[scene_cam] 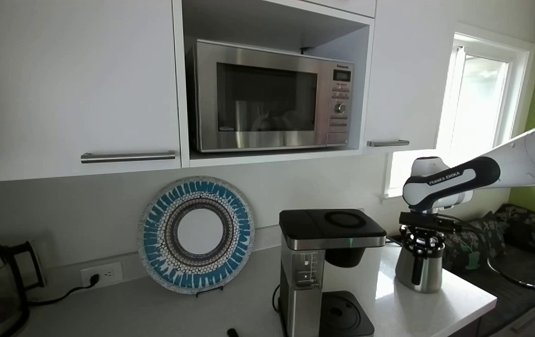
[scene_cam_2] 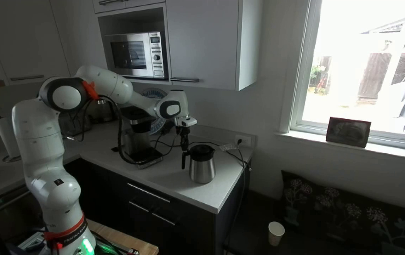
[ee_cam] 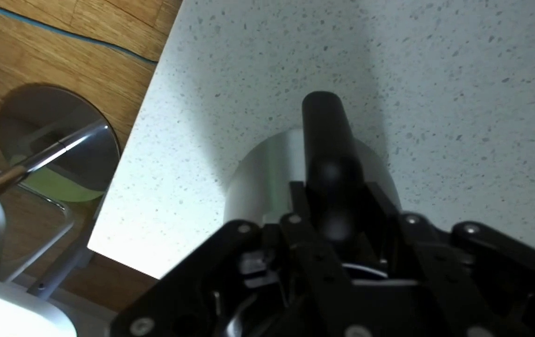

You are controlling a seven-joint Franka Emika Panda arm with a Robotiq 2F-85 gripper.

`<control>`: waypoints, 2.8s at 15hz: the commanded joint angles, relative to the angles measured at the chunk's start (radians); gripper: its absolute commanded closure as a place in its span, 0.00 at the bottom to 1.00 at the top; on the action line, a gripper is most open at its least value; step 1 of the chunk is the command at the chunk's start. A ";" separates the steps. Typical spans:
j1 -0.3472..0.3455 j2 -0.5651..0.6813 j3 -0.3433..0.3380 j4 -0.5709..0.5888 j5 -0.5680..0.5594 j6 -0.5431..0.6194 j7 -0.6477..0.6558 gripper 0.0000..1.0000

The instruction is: Turn the coffee machine by pushing the handle to the left

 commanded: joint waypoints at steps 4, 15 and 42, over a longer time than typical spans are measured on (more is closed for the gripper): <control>0.012 0.063 -0.003 0.084 0.013 -0.073 0.172 0.92; 0.011 0.119 -0.009 0.144 0.055 -0.055 0.314 0.92; -0.081 -0.052 -0.067 0.218 0.079 -0.231 -0.660 0.00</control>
